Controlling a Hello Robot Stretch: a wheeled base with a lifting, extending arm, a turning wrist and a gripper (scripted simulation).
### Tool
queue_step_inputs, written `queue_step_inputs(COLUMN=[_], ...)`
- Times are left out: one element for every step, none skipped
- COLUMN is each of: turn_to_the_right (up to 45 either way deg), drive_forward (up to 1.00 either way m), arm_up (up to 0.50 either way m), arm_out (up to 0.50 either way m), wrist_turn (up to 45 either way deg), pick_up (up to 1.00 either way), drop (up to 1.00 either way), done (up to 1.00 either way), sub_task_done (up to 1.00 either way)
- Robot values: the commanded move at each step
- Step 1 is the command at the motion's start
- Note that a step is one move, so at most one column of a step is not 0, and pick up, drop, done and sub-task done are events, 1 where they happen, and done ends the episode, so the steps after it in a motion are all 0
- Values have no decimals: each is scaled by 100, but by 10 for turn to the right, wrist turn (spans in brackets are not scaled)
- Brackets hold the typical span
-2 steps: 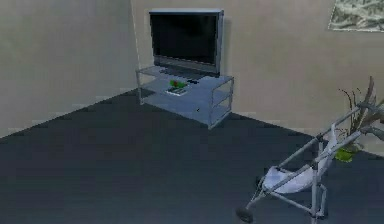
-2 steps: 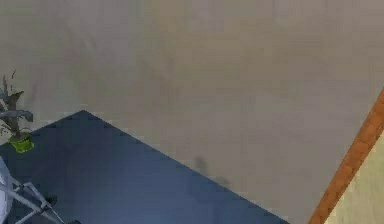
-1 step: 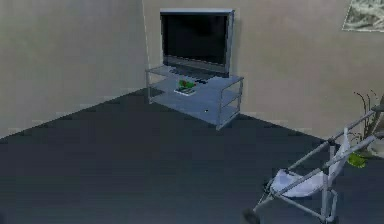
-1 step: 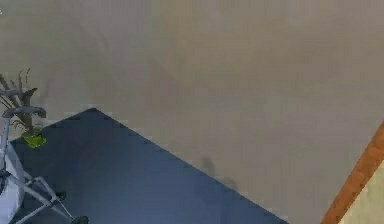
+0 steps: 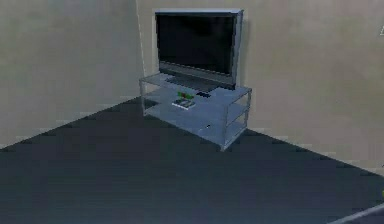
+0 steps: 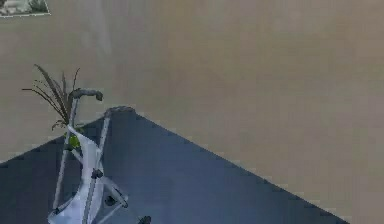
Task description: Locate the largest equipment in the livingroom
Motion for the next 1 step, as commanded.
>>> queue_step_inputs(turn_to_the_right=[-240], drive_forward=[0], arm_up=[0], arm_out=[0], wrist_turn=[0], pick_up=[0], drop=[0], done=[0], sub_task_done=[0])
